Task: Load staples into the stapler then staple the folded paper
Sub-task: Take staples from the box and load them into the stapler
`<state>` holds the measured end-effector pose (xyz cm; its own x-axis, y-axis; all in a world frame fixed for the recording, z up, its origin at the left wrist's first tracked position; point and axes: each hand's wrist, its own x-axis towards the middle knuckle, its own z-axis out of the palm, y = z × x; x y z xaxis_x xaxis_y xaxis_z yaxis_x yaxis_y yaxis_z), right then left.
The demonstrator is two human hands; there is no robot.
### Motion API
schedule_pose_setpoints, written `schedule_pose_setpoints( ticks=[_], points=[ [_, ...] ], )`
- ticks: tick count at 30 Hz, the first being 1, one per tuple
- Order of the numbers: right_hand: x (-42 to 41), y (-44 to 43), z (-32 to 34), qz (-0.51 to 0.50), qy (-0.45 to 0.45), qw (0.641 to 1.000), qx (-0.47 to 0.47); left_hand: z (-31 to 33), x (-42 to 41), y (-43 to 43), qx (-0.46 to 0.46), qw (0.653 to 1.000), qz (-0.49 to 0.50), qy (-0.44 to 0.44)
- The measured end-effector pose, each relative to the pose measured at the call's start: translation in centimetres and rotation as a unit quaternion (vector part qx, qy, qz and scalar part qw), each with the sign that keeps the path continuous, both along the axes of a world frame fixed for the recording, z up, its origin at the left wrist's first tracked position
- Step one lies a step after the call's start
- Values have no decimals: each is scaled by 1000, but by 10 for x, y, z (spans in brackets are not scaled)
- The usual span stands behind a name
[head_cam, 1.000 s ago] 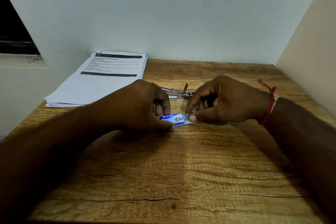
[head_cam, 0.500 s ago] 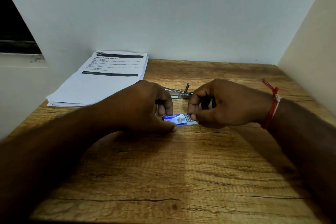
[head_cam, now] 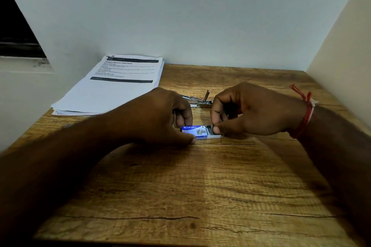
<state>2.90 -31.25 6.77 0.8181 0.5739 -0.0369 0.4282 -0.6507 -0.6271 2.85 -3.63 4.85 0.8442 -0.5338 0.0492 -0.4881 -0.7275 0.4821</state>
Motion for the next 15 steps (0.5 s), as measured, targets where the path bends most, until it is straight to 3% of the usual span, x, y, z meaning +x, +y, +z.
schedule_pose_setpoints(
  ticks=[15],
  points=[
    [9,-7,-9,-21,6,989,145,-3,-1,0,0,1000,0,1]
  ],
)
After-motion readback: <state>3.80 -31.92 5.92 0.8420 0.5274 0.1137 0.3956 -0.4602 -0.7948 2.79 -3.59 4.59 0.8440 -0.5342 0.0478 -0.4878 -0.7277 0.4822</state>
